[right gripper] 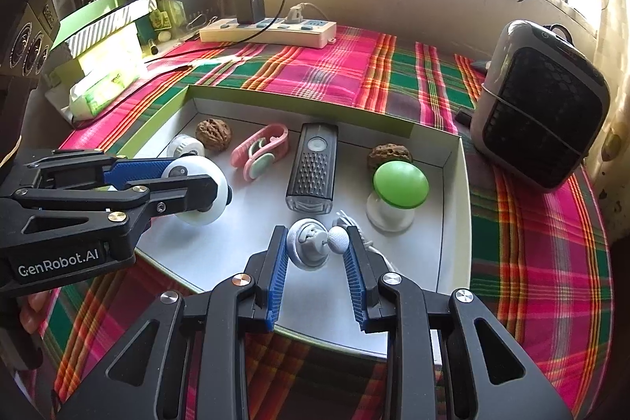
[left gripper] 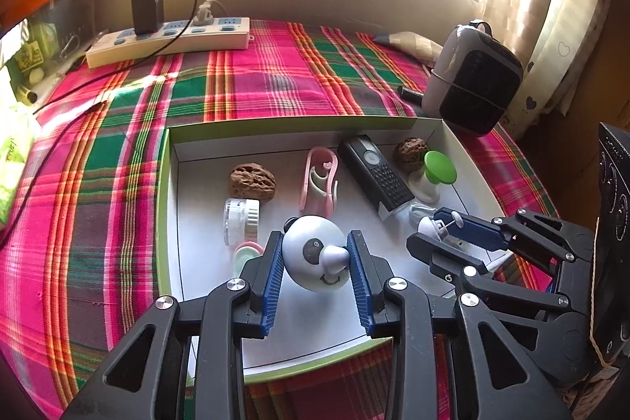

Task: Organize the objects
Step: 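Lift and carry the white fan and white knob over the box with both tools, then open the left tool releasing the white fan while the right tool releases the white knob, then withdraw both open tools up and away from the box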

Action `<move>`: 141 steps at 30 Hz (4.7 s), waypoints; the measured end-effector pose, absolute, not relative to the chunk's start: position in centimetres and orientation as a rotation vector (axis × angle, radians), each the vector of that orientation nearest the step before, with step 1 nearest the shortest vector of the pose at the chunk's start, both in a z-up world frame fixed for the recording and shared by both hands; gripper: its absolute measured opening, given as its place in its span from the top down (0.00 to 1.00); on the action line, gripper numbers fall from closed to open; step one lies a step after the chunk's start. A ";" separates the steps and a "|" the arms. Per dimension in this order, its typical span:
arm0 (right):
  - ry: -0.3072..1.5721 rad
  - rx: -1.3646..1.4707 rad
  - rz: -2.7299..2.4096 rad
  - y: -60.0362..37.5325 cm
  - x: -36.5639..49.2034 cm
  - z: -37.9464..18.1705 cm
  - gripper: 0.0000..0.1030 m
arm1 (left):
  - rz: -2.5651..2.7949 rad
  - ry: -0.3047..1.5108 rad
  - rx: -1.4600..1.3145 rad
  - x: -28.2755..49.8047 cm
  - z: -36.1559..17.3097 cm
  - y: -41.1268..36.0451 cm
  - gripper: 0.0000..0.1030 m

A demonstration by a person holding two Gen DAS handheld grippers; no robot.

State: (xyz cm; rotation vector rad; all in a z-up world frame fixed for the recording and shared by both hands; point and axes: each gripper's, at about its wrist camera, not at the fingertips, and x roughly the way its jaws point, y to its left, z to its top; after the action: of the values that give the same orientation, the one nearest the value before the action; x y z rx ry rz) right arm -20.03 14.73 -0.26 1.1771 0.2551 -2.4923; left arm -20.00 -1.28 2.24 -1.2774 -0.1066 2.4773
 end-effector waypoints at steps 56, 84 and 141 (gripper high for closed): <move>0.221 1.187 -2.515 15.5 -20.1 -0.2 0.58 | 2.530 -0.027 -1.300 -19.7 2.1 -0.6 0.63; 0.091 1.103 -2.588 16.6 -14.8 1.7 0.55 | 2.728 0.037 -1.194 -12.4 4.3 -1.4 0.62; 0.147 1.312 -2.655 19.0 -11.5 -2.0 0.26 | 2.765 0.044 -1.314 -8.7 0.0 -2.5 0.54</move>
State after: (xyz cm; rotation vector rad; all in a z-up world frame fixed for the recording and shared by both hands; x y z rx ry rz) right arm -11.51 19.03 -1.99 1.3117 0.1475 -2.6549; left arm -8.67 -2.50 -0.04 -1.3140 0.0437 2.7647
